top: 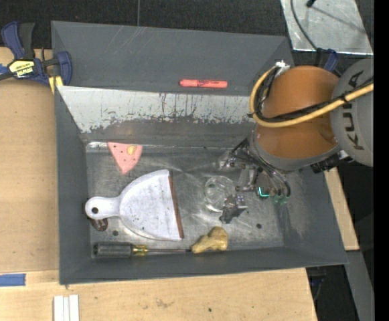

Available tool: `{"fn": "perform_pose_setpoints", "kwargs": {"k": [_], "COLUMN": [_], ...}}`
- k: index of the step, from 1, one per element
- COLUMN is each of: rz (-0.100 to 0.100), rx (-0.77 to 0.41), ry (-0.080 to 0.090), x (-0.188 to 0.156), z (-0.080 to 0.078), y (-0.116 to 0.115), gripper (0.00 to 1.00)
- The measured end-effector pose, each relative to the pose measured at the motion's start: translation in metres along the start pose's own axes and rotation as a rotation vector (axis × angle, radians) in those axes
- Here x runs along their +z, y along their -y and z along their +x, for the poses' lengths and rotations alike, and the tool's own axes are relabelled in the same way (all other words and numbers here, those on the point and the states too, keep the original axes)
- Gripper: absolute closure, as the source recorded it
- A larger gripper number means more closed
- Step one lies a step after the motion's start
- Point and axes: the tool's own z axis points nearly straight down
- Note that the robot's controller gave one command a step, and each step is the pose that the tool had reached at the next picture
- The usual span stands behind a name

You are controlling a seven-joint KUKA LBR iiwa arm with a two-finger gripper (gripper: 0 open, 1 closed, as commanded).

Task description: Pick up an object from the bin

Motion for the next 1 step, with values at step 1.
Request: {"fn": "perform_pose_setpoints", "kwargs": {"k": [1], "rz": [0.000], "rx": [0.000], "ry": [0.008], "x": [-0.0038], "z": [-0.0018], "y": [0.0000], "gripper": [0.00]}}
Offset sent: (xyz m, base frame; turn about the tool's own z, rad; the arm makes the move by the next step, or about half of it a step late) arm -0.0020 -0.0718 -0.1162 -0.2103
